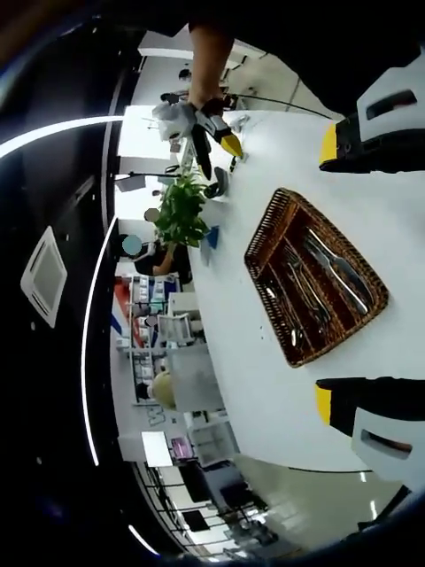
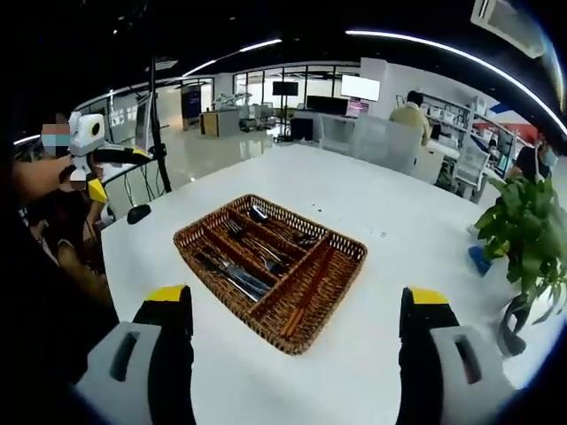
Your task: Arrange the knives, forks, and spoons in their matching storage slots by inserting each utensil handle-first until every utensil is classified and aligned in the correct compartment
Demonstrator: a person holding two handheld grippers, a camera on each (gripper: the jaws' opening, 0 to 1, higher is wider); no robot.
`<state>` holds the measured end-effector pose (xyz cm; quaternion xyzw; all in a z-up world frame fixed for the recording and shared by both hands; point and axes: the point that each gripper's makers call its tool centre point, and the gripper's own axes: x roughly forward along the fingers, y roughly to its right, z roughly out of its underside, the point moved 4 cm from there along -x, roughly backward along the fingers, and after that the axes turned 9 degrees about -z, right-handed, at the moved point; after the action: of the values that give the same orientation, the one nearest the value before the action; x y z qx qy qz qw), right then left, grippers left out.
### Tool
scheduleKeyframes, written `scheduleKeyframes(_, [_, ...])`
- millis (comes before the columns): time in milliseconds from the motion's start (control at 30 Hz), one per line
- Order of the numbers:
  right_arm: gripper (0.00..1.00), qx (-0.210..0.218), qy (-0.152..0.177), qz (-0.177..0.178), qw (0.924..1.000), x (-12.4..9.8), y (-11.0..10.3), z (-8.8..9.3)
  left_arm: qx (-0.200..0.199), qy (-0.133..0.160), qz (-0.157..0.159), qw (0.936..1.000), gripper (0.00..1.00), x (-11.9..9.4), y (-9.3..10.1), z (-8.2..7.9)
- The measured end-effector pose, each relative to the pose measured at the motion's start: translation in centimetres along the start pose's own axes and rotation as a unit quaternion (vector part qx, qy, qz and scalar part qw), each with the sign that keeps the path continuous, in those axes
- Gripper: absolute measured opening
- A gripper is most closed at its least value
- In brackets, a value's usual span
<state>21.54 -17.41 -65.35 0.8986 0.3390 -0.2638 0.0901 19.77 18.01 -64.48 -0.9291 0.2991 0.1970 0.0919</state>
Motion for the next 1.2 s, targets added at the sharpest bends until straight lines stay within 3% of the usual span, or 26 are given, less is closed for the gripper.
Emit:
scheduleKeyframes(233, [0.99, 0.036, 0.025, 0.009, 0.999, -2.3, -0.3, 0.9, -0.008, 0.005, -0.019, 0.9998, 1.0, 0.2, -0.1, 1.9])
scheduleKeyframes(400, [0.98, 0.038, 0.04, 0.025, 0.9982, -3.4, -0.4, 1.6, -0.02, 0.015, -0.021, 0.9995, 1.0, -0.6, 0.7, 1.4])
scheduleKeyframes(533, [0.96, 0.043, 0.053, 0.027, 0.9973, -3.9, -0.4, 1.4, -0.013, 0.005, -0.023, 0.9996, 1.0, -0.9, 0.9, 1.4])
scheduleKeyframes(700, [0.99, 0.07, 0.1, 0.023, 0.9923, -4.5, -0.1, 0.3, -0.018, 0.009, -0.039, 0.999, 1.0, -1.8, 0.5, 0.6])
scheduleKeyframes(1067, [0.99, 0.075, 0.104, 0.013, 0.9917, -4.7, -1.1, 1.1, -0.015, 0.019, -0.056, 0.9981, 1.0, -3.0, 1.3, 0.5])
scheduleKeyframes(1200, [0.99, 0.084, 0.08, 0.009, 0.9932, -4.7, -1.4, 2.1, -0.013, 0.002, -0.053, 0.9985, 1.0, -3.3, 2.1, 1.1])
